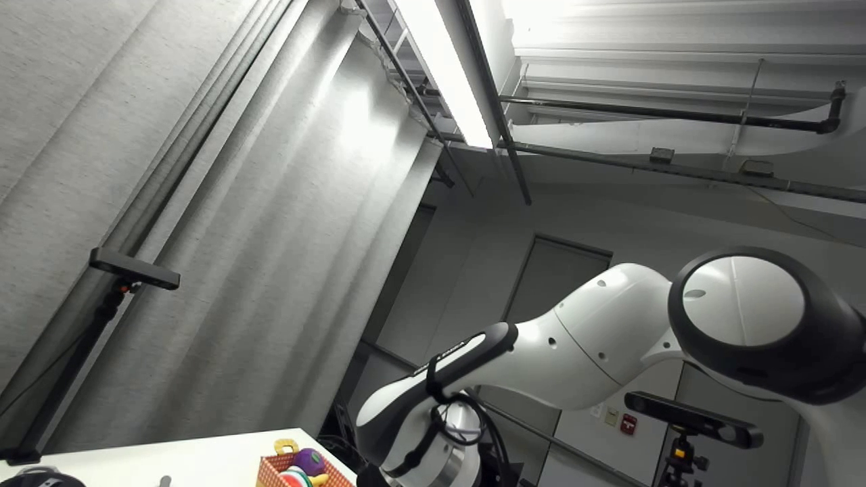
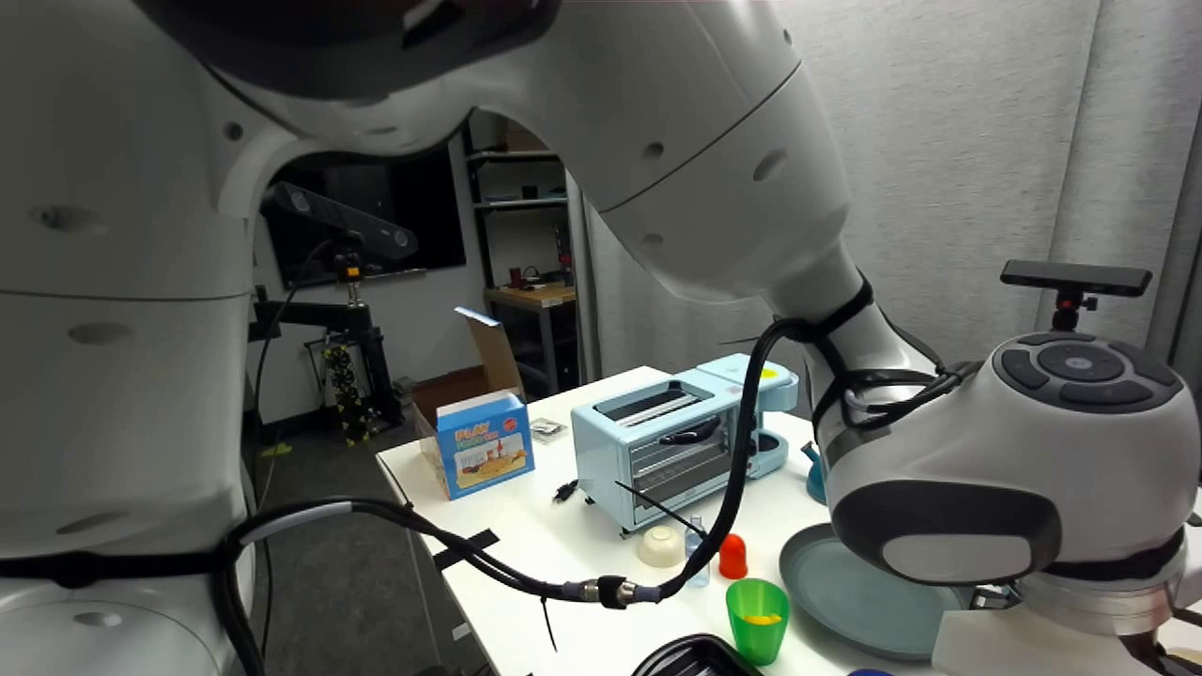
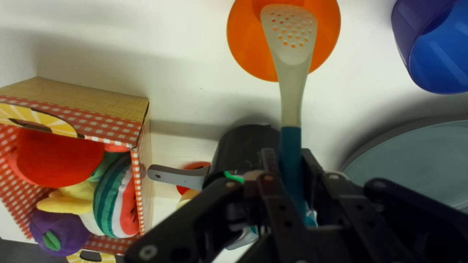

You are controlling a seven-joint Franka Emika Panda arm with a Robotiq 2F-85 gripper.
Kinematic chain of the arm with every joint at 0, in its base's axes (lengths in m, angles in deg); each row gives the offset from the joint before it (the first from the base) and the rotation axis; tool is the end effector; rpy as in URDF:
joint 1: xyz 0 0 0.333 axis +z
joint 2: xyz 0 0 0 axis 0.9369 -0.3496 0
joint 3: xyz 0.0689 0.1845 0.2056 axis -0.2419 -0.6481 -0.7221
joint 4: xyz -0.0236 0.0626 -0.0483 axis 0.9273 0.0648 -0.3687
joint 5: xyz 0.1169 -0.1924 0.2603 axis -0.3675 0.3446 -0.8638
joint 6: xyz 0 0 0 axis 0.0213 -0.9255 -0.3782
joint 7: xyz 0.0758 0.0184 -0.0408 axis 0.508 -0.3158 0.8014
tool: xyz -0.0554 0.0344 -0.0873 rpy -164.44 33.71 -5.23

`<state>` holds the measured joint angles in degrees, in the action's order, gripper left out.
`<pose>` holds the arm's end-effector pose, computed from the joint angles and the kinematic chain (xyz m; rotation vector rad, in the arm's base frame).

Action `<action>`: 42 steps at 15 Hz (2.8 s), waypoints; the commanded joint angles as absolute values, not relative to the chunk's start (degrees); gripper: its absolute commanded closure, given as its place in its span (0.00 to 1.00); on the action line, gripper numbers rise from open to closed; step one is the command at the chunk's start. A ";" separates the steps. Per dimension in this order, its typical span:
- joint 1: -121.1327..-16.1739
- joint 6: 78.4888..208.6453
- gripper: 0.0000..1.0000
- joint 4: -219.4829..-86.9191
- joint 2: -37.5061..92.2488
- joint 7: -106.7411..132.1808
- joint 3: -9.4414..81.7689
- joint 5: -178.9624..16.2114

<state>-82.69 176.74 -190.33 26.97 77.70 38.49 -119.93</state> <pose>0.4848 -0.2093 0.2750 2.9964 0.2115 0.6339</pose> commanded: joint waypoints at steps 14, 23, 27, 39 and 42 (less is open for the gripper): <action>-81.41 177.93 0.00 -192.07 30.19 76.41 39.40 -119.00; -77.70 180.35 0.00 -202.84 35.27 72.97 40.31 -114.27; -75.56 183.57 0.00 -207.71 36.07 70.96 39.78 -113.54; -67.62 191.96 0.00 -217.52 35.55 65.61 38.81 -115.94; -67.35 191.32 0.00 -217.63 35.04 65.17 37.61 -116.63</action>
<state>-68.34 189.76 -216.23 34.39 66.64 38.56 -115.40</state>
